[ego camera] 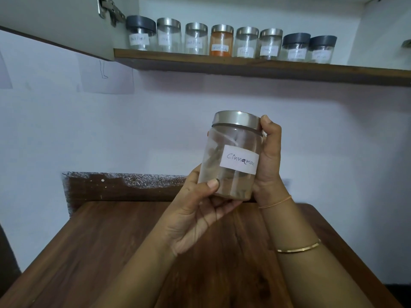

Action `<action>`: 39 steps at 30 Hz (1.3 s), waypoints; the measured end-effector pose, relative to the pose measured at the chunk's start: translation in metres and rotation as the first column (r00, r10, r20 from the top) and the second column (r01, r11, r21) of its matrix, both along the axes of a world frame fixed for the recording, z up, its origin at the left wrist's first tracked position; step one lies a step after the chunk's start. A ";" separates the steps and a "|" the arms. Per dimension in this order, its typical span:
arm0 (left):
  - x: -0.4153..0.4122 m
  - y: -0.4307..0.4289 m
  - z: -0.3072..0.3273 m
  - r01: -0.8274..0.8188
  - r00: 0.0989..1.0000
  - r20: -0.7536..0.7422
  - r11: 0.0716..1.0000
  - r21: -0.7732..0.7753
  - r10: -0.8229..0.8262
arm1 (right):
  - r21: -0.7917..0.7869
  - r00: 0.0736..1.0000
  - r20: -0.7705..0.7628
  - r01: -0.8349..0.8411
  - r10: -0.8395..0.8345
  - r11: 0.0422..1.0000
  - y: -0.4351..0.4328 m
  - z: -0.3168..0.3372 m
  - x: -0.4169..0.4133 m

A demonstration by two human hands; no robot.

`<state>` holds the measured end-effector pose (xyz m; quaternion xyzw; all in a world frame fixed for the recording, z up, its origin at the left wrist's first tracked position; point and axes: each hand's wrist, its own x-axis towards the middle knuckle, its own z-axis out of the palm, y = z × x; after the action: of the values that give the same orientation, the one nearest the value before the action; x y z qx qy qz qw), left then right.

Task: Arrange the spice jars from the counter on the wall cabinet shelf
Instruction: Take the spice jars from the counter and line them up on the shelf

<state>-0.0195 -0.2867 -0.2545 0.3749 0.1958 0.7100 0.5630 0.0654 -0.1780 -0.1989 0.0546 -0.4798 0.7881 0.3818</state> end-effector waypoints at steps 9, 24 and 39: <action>0.020 0.024 0.004 0.054 0.998 0.013 0.998 -0.030 -0.054 | -0.054 1.000 -0.018 -0.002 0.001 0.999 0.029 0.001 0.021; 0.070 0.104 0.022 0.064 0.983 -0.173 0.998 -0.026 -0.067 | 0.134 0.956 -0.032 0.293 -0.292 0.947 0.096 0.022 0.096; 0.134 0.213 0.052 -0.255 0.718 -0.635 0.956 0.142 0.286 | 0.536 0.790 -0.046 0.536 -0.612 0.652 0.177 0.058 0.173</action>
<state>0.1141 -0.0742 -0.2023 0.5770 0.4153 0.6146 0.3418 0.2388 -0.0013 -0.1408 -0.0536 -0.6923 0.4670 0.5475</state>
